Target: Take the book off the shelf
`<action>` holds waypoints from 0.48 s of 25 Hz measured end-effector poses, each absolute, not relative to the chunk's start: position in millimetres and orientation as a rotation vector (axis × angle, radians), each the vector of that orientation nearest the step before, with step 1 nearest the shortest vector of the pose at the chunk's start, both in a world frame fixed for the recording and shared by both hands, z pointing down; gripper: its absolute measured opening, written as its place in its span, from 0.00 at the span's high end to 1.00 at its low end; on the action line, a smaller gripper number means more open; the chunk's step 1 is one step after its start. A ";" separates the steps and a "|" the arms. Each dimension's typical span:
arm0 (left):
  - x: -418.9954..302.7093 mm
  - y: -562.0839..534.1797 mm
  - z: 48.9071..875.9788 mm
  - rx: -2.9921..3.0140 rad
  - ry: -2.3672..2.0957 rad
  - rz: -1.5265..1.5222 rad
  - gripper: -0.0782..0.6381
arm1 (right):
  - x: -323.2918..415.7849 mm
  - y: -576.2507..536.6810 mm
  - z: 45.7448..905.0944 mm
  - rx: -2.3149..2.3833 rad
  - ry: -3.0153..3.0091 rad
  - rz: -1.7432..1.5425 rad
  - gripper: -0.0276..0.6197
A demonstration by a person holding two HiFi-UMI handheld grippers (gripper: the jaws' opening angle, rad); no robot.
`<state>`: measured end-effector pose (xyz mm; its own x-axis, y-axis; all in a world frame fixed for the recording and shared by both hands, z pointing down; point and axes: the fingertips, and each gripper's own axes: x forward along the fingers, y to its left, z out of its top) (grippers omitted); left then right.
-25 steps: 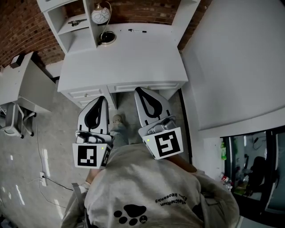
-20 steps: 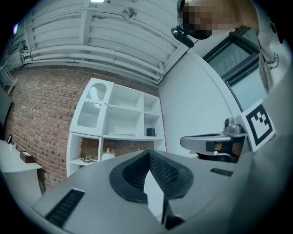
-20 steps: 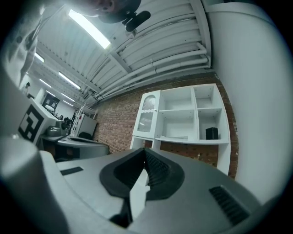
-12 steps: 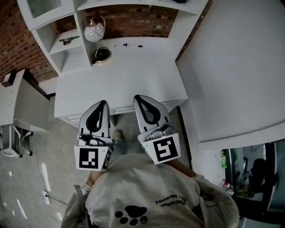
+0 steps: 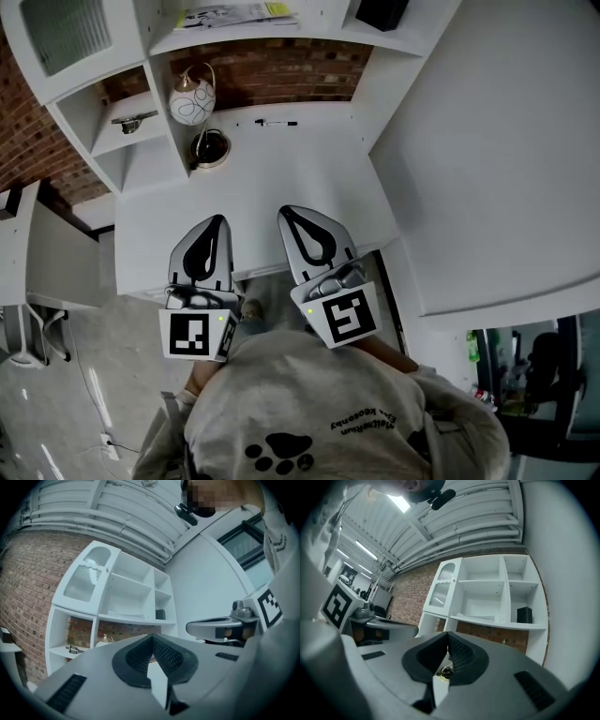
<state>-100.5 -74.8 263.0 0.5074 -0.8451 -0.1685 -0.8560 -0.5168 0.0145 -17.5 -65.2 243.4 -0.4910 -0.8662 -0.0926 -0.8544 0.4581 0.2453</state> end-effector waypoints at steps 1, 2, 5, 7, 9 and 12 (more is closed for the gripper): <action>-102.8 -81.9 263.2 -2.670 1.507 0.230 0.88 | -20.3 -71.7 242.1 1.559 -2.641 -0.406 0.93; -104.9 -89.1 262.5 -2.673 1.505 0.228 0.88 | -23.0 -78.5 240.7 1.559 -2.639 -0.410 0.93; -108.9 -110.5 258.9 -2.680 1.488 0.232 0.88 | -27.8 -98.2 237.2 1.575 -2.639 -0.415 0.93; -110.2 -124.0 260.4 -2.680 1.477 0.207 0.88 | -28.7 -110.0 235.6 1.596 -2.640 -0.425 0.93; -110.6 -137.2 262.0 -2.686 1.459 0.209 0.88 | -29.1 -122.2 235.9 1.615 -2.634 -0.438 0.93; -109.9 -158.7 266.5 -2.706 1.437 0.202 0.88 | -27.0 -142.8 241.9 1.651 -2.606 -0.427 0.93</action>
